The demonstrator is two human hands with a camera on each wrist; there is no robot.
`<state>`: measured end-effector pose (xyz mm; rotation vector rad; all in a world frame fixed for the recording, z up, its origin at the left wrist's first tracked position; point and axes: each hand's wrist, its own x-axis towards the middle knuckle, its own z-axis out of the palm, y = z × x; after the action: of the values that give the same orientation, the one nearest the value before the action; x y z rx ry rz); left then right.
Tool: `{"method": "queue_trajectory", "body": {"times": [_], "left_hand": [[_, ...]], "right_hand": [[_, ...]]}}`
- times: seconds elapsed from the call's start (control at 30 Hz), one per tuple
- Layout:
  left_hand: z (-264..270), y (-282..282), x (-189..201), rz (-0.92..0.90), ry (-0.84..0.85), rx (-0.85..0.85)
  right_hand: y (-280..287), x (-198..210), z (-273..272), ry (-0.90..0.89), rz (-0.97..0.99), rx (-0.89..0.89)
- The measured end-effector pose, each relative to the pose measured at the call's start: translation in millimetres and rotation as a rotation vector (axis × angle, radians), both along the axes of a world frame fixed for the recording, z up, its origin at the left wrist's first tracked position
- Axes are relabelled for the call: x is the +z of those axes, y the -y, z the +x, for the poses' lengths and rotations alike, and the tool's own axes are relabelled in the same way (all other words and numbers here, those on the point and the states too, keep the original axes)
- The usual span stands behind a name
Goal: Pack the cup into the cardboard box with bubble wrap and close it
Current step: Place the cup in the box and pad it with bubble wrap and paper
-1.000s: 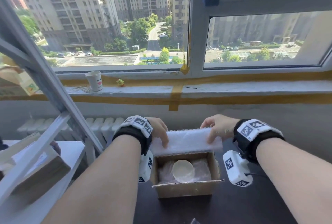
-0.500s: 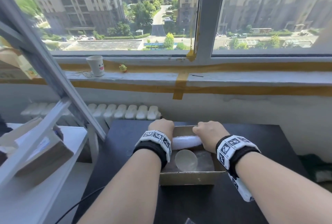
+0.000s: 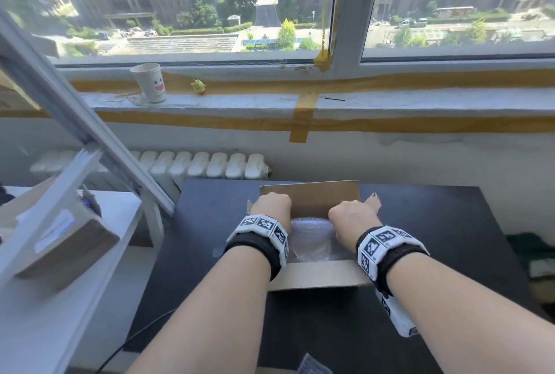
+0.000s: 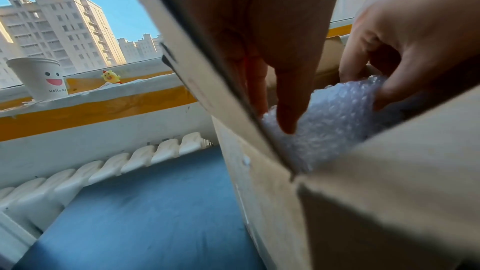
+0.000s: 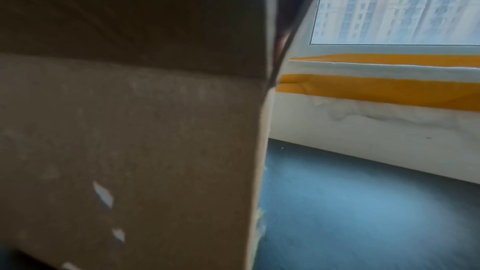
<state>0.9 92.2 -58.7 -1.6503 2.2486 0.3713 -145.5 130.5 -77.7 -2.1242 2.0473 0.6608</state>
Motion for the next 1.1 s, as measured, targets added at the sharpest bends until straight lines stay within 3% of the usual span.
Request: {"method": "queue_trajectory", "body": {"times": [0.27,0.5,0.7,0.83,0.97,1.1], "left_hand": [[-4.6,-4.1,-1.3,-0.116,0.154,-0.077],[-6.4,-11.3,0.0,-0.095,0.064,0.037],[-8.4,-10.1,5.8,-0.017,0.041,0.066],[-2.3,-9.8,1.6,0.063,-0.022,-0.008],[5.2,-13.7,-7.9,0.035,-0.244,-0.026],[8.1,-10.5,-13.0,0.063,-0.223,-0.114]], "right_hand": [[-9.2,6.6,-10.7,0.131,-0.101,-0.006],[-8.6,12.8,-12.9,0.147,-0.126,0.007],[-4.7,24.3,-4.6,0.152,-0.101,-0.086],[-1.1,15.6,-1.9,0.065,-0.020,-0.124],[6.9,6.4,-4.1,0.098,-0.011,-0.138],[6.0,2.3,-4.0,0.163,-0.022,-0.126]]}}
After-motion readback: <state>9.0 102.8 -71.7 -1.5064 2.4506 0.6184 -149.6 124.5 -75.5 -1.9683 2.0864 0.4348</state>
